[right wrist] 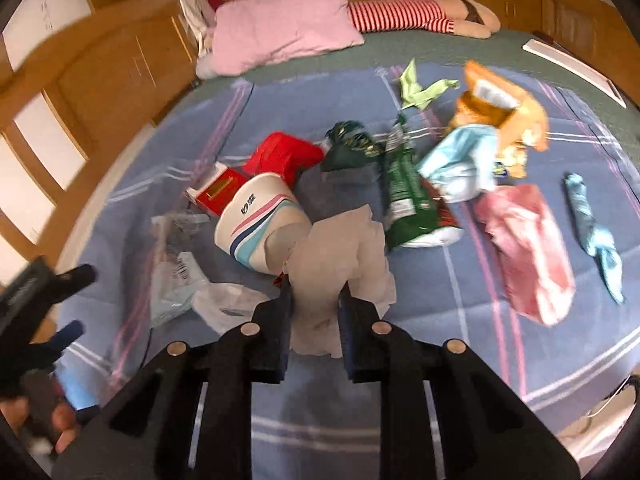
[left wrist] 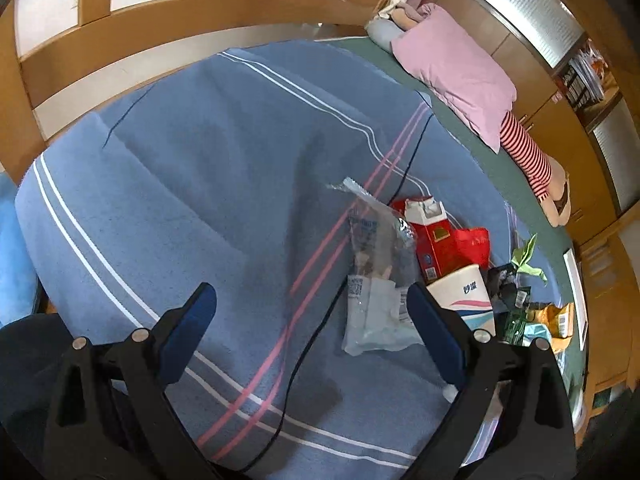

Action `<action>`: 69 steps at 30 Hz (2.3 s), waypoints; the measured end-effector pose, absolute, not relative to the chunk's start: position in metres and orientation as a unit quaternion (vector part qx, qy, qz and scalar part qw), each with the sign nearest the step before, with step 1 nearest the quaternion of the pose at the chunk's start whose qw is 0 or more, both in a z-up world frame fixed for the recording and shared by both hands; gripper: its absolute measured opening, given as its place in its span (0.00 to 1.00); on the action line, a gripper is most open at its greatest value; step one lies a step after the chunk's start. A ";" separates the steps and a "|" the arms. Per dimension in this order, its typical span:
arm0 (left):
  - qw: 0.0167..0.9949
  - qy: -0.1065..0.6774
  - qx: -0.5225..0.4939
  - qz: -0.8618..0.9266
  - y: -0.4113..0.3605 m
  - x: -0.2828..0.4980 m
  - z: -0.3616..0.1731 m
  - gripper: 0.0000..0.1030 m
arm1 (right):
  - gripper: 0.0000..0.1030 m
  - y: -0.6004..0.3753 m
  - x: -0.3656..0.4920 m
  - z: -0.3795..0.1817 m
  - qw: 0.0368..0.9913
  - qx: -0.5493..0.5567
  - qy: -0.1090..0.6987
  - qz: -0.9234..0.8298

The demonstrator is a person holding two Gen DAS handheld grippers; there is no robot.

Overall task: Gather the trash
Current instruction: 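Grasp the clear plastic packet with the left tool while the right tool grasps white tissue, then lower the white tissue into the white bag and open the right tool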

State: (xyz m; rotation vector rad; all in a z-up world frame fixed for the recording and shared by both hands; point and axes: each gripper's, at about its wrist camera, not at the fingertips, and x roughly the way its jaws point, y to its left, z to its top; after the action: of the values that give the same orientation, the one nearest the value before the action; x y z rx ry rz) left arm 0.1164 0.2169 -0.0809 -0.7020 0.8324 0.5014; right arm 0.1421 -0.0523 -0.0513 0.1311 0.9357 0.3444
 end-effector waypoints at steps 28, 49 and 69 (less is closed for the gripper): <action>0.873 0.378 -0.215 0.220 0.157 0.128 -0.076 0.29 | 0.21 -0.124 0.064 -0.046 0.879 0.073 0.454 0.128; 0.920 0.364 -0.091 0.113 0.075 0.101 -0.063 0.29 | 0.21 -0.119 0.057 -0.039 0.883 0.061 0.448 0.125; 0.918 0.385 -0.074 0.063 0.061 0.109 -0.070 0.29 | 0.21 -0.162 0.029 0.003 0.919 0.081 0.363 0.134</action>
State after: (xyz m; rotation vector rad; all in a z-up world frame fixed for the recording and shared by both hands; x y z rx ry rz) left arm 0.1089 0.0607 -0.0701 -0.1530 0.7922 0.1299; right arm 0.0290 -0.1615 0.0030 0.1659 0.7456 0.2757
